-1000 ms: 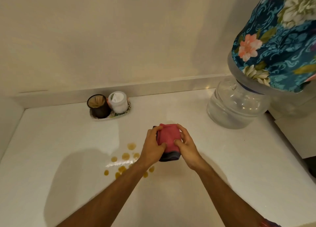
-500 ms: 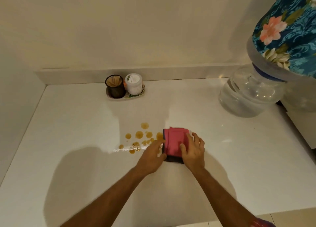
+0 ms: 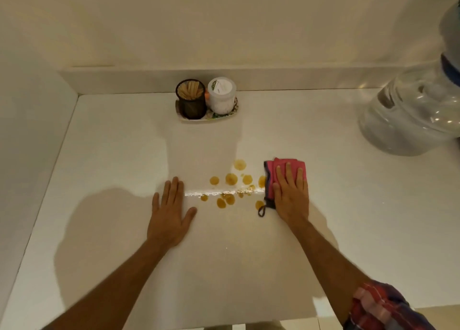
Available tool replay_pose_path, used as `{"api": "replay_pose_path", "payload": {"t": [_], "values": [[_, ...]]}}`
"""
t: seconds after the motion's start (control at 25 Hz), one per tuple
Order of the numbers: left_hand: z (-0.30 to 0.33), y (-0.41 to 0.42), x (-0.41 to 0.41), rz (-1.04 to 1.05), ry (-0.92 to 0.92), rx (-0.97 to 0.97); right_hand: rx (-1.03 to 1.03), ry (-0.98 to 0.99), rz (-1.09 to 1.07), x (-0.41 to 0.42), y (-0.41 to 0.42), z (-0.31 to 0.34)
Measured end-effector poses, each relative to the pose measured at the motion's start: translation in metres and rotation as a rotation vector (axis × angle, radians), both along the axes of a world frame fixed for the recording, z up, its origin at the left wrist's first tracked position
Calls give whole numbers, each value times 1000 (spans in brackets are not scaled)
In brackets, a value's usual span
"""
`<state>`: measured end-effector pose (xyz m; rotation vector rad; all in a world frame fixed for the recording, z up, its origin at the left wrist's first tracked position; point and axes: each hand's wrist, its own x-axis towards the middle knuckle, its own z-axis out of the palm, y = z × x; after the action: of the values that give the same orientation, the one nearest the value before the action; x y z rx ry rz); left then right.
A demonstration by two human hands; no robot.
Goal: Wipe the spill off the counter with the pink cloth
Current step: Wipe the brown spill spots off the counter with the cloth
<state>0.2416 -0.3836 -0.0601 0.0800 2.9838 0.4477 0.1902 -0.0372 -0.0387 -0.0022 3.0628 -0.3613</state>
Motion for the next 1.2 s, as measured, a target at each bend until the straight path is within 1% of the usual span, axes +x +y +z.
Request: {"api": "replay_pose_path", "payload": {"t": [0.12, 0.24, 0.32, 0.44, 0.52, 0.68, 0.8, 0.88, 1.04, 1.2], "values": [[-5, 0, -1, 3, -4, 3, -95, 65, 83, -18, -21, -3], [-4, -2, -1, -8, -12, -10, -154, 31, 172, -17, -51, -1], [0, -1, -2, -23, -38, -8, -129, -35, 254, -5, -59, 1], [3, -1, -1, -30, -48, -18, 20, -99, 344, 29, -45, -4], [3, -2, 0, -28, -49, -8, 24, -122, 312, 36, -21, -5], [0, -2, 0, -22, -34, -14, 99, -196, 119, 16, 23, -2], [-6, -2, -2, -12, -28, -24, 53, -187, -30, -18, 10, -6], [-10, -2, -2, -14, -11, -30, 39, -171, -53, -46, -13, -8], [-12, -4, -3, -24, 0, -38, -25, -109, 142, -80, -60, -7], [-8, -3, -2, -32, -11, -46, -164, -121, 381, -62, -84, -3]]}}
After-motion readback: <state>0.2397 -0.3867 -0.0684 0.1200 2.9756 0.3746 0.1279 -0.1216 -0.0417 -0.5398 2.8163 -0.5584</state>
